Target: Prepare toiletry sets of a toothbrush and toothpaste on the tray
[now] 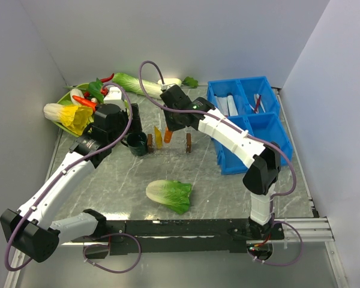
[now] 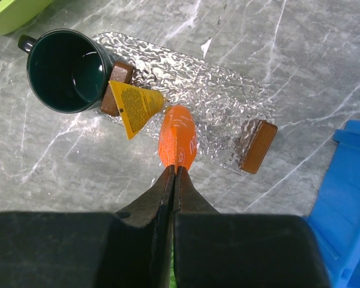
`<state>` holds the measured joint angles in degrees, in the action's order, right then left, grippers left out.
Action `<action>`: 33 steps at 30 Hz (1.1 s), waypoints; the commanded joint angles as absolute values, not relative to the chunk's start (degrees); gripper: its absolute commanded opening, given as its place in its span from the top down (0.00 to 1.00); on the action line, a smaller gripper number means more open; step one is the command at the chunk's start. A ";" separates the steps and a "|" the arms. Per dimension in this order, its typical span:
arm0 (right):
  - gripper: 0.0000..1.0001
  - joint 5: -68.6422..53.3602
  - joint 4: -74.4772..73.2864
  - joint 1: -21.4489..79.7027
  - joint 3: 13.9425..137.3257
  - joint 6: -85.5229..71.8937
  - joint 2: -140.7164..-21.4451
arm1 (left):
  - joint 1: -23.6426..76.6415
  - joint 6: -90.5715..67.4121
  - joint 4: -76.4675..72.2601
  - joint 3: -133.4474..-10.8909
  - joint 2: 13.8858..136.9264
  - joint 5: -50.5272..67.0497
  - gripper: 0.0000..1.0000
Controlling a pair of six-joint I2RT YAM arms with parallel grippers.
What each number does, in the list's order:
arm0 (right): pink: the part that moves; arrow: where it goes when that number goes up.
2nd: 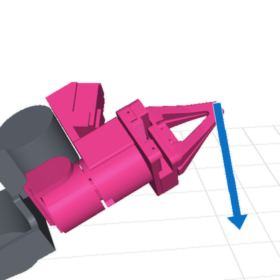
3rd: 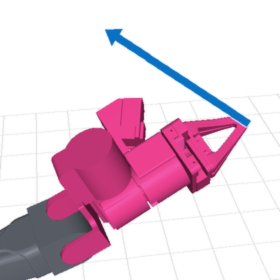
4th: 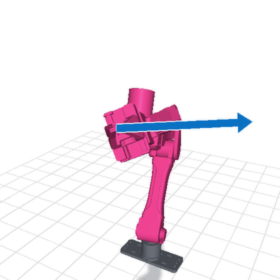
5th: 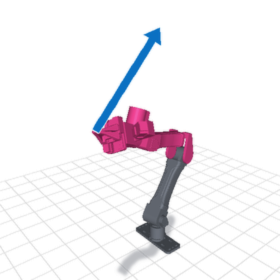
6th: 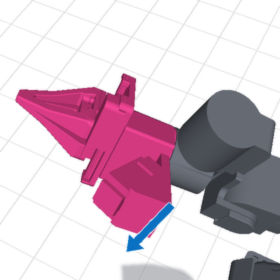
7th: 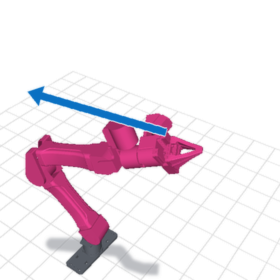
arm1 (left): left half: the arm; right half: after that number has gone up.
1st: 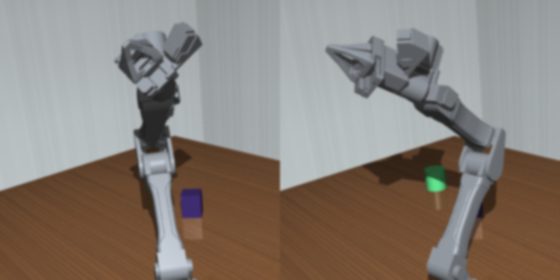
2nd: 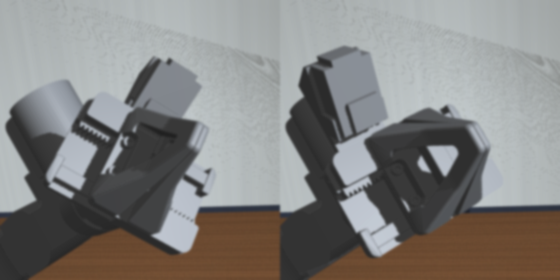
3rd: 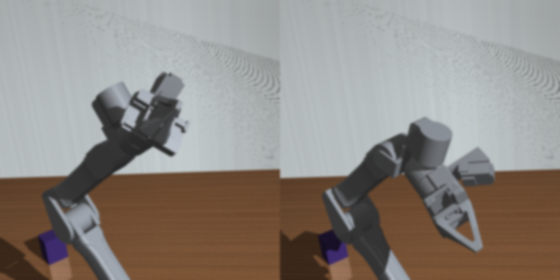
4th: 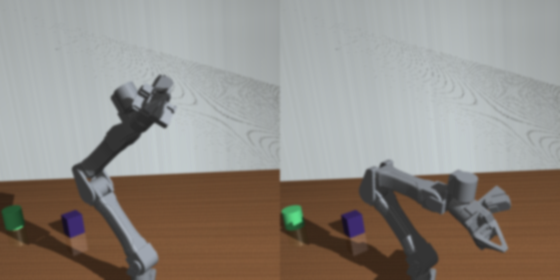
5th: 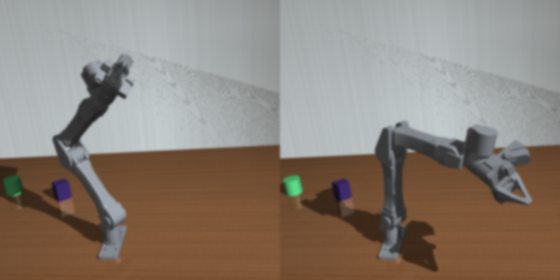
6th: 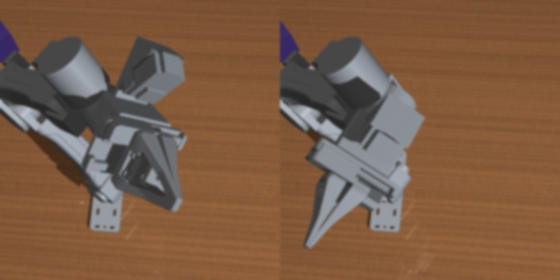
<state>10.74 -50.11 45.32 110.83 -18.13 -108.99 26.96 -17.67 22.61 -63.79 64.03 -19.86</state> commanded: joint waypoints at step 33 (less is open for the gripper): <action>1.00 10.20 -46.84 44.82 108.81 -18.63 -103.71 | 26.81 -17.49 22.59 -65.83 63.02 -20.56 0.03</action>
